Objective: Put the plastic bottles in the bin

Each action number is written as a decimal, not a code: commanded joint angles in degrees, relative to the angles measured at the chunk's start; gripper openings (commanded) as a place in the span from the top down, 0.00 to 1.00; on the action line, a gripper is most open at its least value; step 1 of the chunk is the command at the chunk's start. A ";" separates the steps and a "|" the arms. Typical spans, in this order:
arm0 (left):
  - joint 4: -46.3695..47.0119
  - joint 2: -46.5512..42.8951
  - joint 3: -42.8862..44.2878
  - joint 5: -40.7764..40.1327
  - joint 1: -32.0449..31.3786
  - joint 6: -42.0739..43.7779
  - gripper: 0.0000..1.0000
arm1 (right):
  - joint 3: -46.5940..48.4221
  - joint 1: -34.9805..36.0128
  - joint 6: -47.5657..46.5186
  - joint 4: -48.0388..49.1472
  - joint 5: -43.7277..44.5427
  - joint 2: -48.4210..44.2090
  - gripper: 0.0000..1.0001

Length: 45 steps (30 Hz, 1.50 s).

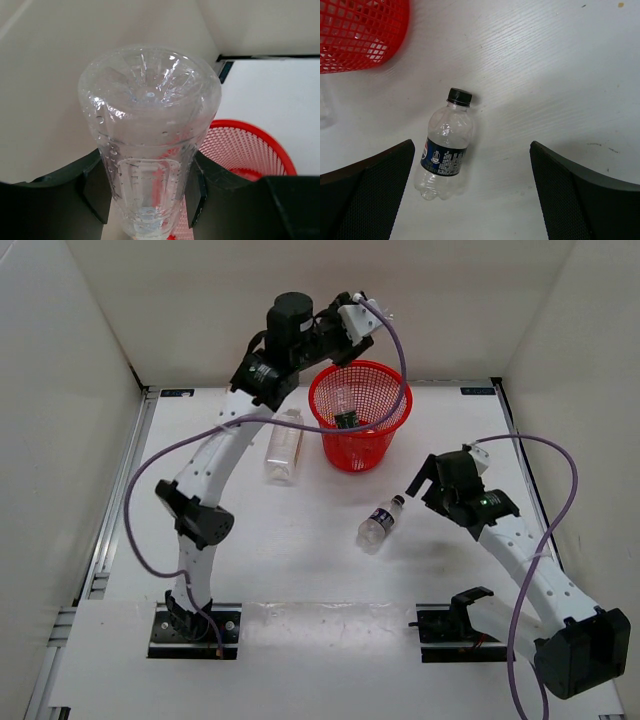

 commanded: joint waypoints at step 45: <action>4.95 -55.44 -83.61 -47.32 11.84 -27.51 0.00 | -1.28 7.42 11.23 6.40 -4.06 22.45 0.01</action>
